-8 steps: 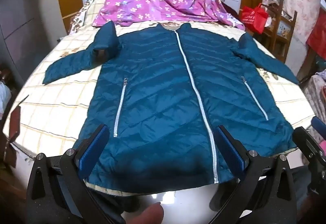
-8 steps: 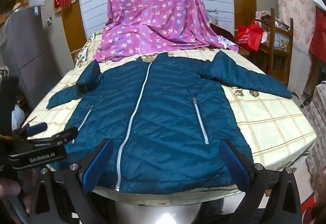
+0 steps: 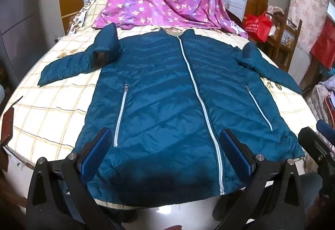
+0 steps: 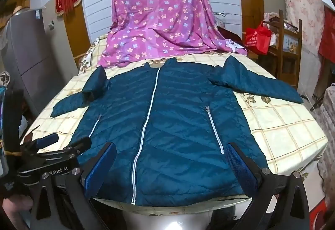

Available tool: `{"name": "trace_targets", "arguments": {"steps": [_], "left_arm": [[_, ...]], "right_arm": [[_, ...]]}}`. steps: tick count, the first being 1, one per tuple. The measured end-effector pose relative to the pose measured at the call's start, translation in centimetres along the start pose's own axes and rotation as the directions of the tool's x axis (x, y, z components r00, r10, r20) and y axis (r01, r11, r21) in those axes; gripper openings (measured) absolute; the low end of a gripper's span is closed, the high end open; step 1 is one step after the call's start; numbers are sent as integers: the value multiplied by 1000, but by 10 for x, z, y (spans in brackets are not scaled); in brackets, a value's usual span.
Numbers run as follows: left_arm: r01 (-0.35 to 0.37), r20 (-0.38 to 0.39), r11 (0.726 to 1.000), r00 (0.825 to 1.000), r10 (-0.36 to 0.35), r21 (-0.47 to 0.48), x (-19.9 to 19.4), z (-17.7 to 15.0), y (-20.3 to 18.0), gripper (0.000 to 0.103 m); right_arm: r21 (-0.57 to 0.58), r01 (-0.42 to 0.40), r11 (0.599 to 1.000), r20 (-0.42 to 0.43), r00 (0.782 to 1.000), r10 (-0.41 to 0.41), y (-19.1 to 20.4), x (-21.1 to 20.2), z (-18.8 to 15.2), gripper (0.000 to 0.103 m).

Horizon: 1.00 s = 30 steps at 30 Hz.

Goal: Fold large clothes

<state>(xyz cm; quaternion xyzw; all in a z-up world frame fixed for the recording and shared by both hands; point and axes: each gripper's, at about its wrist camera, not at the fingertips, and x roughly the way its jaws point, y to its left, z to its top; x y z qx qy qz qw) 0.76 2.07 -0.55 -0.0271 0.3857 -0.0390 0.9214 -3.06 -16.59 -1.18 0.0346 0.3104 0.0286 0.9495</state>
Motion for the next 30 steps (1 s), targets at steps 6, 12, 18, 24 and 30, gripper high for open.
{"name": "trace_targets", "arguments": {"steps": [6, 12, 18, 24, 30], "left_arm": [[23, -17, 999, 1000, -23, -34, 16, 7, 7, 102], [-1, -11, 1000, 1000, 1, -31, 22, 4, 8, 102], [-19, -47, 999, 999, 18, -32, 29, -2, 7, 102], [-27, -50, 1000, 998, 26, -15, 39, -7, 1, 102], [-25, -56, 999, 998, 24, -22, 42, -9, 1, 103]], "right_arm": [[-82, -37, 996, 56, 998, 41, 14, -2, 5, 103], [-110, 3, 994, 31, 1000, 1, 13, 15, -2, 103], [-63, 39, 997, 64, 997, -35, -8, 20, -12, 103], [-39, 2, 999, 35, 999, 0, -11, 28, -19, 103], [-60, -1, 998, 26, 1000, 3, -9, 30, -25, 103]]}}
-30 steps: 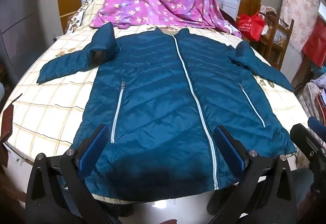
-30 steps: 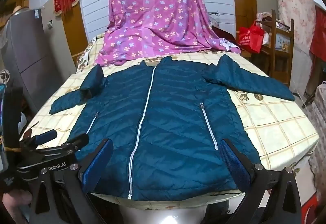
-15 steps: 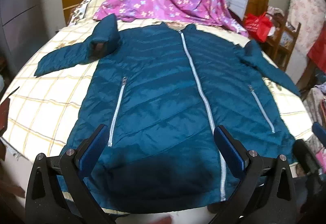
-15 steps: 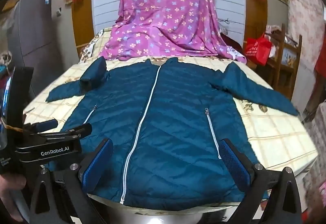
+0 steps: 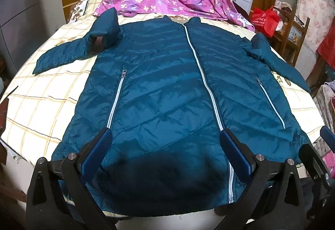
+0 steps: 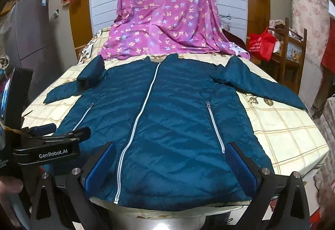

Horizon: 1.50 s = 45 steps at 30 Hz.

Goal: Fold large clothes

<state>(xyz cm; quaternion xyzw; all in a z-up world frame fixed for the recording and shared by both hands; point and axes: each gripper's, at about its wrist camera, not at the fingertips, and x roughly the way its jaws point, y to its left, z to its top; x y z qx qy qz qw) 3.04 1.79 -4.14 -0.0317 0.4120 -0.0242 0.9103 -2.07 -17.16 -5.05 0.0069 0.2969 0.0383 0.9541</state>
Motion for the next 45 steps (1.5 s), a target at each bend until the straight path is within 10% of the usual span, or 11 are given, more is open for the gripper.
{"name": "trace_targets", "arguments": {"steps": [13, 30, 37, 45], "left_arm": [[100, 0, 992, 995, -101, -73, 10, -9, 13, 102], [-84, 16, 996, 996, 84, -20, 0, -12, 16, 103], [-240, 78, 968, 969, 234, 74, -7, -13, -2, 103], [-131, 126, 987, 985, 119, 91, -16, -17, -6, 103]], "right_arm": [[-36, 75, 997, 57, 996, -73, 9, -8, -9, 103], [-48, 103, 994, -38, 994, -104, 12, -4, -12, 103], [-31, 85, 996, -45, 995, -86, 12, -4, -10, 103], [-16, 100, 995, -63, 993, -101, 9, -1, -9, 103]]}}
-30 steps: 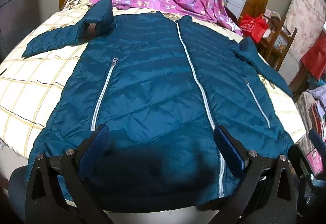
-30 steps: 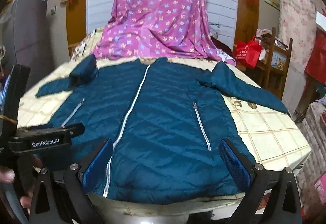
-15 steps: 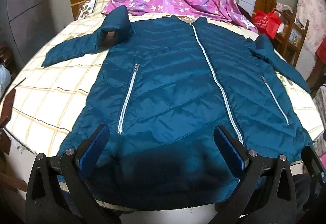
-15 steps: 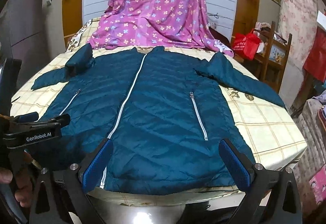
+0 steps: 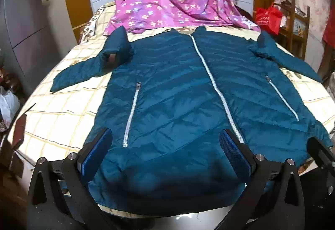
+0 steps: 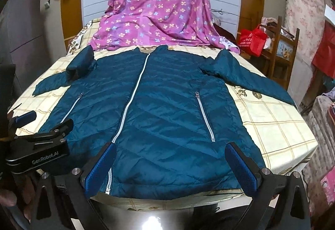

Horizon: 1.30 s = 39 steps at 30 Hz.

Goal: Fold large clothes

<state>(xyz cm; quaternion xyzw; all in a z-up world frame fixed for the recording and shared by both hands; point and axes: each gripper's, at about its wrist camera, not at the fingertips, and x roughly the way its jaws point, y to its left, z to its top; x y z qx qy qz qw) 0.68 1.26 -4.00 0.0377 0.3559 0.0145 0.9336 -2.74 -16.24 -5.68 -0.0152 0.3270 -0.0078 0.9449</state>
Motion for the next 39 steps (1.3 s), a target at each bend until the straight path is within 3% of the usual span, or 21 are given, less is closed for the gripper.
{"name": "trace_targets", "arguments": {"steps": [3, 9, 13, 16, 29, 33, 39], "left_arm": [[16, 32, 999, 999, -17, 30, -6, -1, -6, 103], [86, -15, 995, 996, -85, 60, -7, -3, -16, 103], [79, -26, 996, 997, -78, 37, -4, -4, -13, 103], [34, -37, 999, 999, -33, 31, -2, -6, -9, 103], [37, 20, 999, 999, -37, -5, -11, -4, -2, 103], [76, 4, 997, 997, -76, -26, -10, -4, 1, 103], [79, -16, 996, 997, -80, -42, -6, -4, 4, 103]], "right_arm": [[2, 9, 1000, -19, 1000, -9, 0, 4, -1, 103], [12, 13, 1000, -46, 999, -13, 0, 10, -1, 103], [14, 4, 1000, -42, 999, -3, 1, 9, -1, 103], [7, 7, 1000, -46, 999, -7, 3, 10, -1, 103], [17, 2, 1000, -56, 998, -1, 2, 11, 0, 103], [19, 0, 1000, -54, 999, 1, 2, 11, -1, 103], [14, -2, 1000, -57, 998, 3, 3, 10, -1, 103]]}}
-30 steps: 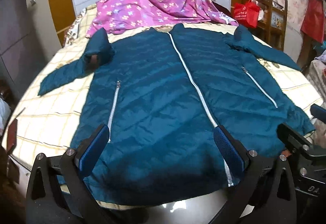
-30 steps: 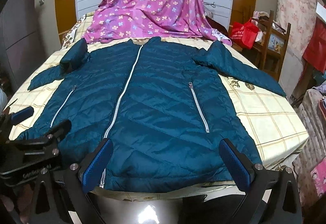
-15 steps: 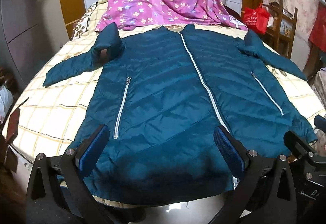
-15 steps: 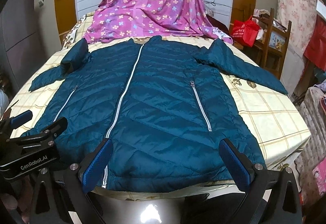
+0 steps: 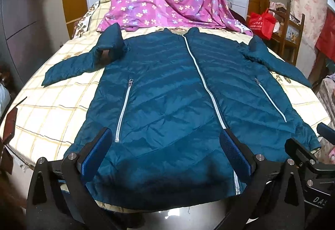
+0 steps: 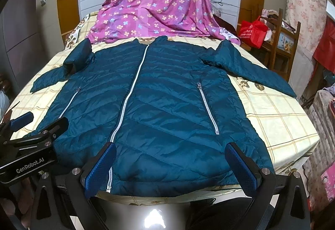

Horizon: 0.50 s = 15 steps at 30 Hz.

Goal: Fold large clothes

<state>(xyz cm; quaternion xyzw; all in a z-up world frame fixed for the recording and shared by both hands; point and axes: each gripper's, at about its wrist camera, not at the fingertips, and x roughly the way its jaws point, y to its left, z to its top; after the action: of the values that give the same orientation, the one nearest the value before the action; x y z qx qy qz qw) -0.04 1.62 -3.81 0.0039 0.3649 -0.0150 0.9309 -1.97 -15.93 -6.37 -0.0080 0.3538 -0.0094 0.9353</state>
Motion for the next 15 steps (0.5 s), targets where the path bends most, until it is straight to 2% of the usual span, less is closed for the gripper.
{"name": "trace_targets", "arguments": {"steps": [10, 15], "left_arm": [[0, -15, 1000, 1000, 0, -24, 5, 3, 7, 102], [-23, 9, 1000, 1000, 22, 15, 12, 31, 6, 103]], "right_arm": [[-7, 2, 1000, 3, 1000, -2, 3, 1, 3, 103], [-33, 6, 999, 5, 1000, -6, 6, 9, 16, 103]]}}
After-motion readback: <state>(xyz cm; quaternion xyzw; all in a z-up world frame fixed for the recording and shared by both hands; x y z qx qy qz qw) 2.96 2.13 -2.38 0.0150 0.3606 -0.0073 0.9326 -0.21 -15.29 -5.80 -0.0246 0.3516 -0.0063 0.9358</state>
